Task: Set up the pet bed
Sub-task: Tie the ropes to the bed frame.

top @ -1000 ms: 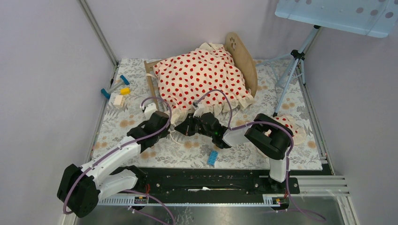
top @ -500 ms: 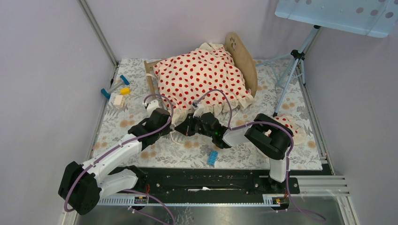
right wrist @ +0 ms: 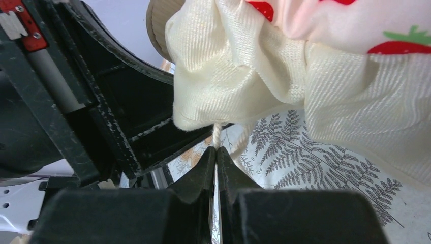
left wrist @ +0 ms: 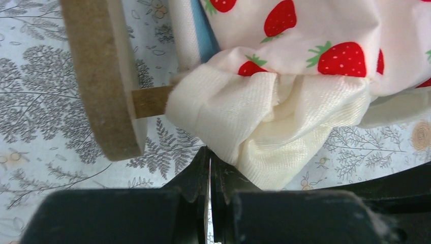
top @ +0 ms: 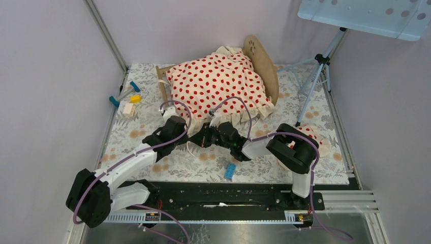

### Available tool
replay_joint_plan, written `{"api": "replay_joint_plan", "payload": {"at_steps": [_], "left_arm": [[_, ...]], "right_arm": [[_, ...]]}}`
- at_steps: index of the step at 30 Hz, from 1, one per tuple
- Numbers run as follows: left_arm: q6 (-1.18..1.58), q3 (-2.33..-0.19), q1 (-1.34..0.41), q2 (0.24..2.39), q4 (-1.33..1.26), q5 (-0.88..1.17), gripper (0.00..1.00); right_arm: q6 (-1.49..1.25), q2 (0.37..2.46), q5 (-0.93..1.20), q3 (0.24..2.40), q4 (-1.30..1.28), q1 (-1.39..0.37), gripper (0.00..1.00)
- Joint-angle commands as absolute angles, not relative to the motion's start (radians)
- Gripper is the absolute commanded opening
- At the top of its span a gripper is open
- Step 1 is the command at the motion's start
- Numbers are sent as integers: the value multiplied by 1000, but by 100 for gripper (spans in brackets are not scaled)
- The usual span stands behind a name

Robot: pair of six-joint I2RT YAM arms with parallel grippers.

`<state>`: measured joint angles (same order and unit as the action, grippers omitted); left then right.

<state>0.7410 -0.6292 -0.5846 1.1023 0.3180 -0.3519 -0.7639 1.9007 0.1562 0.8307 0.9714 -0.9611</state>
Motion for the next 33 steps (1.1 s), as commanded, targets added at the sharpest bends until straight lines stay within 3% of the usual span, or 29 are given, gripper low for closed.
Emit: {"api": "replay_joint_plan", "payload": {"at_steps": [1, 22, 33], "left_arm": [[718, -594, -580, 1090, 189, -292, 0], [651, -441, -580, 1041, -48, -124, 0], [680, -419, -579, 1017, 105, -203, 0]], "right_arm": [[-766, 1856, 186, 828, 1025, -969, 7], [-765, 1833, 155, 817, 1023, -968, 8], [-740, 1808, 117, 809, 994, -968, 8]]}}
